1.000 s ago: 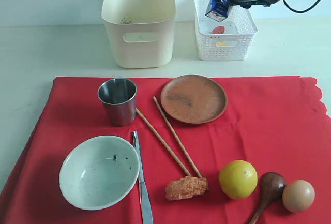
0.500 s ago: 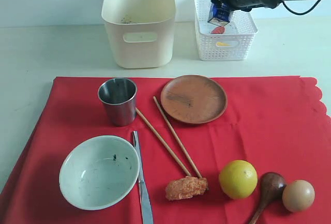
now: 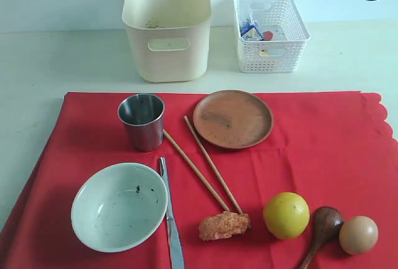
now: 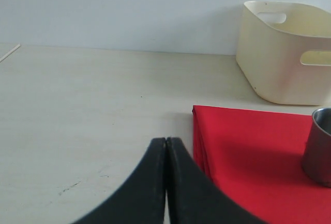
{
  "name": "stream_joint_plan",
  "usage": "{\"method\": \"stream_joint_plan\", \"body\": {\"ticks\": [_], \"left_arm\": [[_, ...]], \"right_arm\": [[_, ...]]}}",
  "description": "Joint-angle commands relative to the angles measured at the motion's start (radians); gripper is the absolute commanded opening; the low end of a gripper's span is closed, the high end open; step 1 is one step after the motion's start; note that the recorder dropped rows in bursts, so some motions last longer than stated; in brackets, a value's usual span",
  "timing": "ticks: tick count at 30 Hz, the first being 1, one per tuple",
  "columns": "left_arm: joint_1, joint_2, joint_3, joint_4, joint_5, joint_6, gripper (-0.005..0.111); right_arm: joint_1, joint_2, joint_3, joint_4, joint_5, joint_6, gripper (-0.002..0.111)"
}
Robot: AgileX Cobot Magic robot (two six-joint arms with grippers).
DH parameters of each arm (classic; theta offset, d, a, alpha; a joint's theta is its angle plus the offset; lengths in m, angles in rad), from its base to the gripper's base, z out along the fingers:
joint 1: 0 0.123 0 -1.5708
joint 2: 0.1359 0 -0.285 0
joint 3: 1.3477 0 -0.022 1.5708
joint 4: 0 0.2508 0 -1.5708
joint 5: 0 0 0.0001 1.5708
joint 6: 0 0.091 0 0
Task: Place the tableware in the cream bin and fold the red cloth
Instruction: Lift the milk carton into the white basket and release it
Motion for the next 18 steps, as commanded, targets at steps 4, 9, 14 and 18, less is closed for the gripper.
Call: {"method": "stream_joint_plan", "body": {"ticks": [4,9,14,18], "left_arm": [[-0.005,0.005,-0.001,-0.006,-0.004,0.005,0.001],[-0.005,0.005,-0.001,-0.006,-0.004,0.005,0.001],[-0.005,0.005,-0.001,-0.006,-0.004,0.005,0.001],[-0.005,0.005,-0.001,-0.006,-0.004,0.005,0.001]], "right_arm": [[-0.002,-0.127,-0.011,-0.012,0.181,-0.141,0.069],[-0.002,-0.203,-0.011,-0.012,0.375,-0.195,0.069],[-0.002,-0.265,-0.011,0.019,0.546,-0.221,0.069],[-0.002,-0.308,-0.011,0.113,0.641,-0.354,0.066]]}}
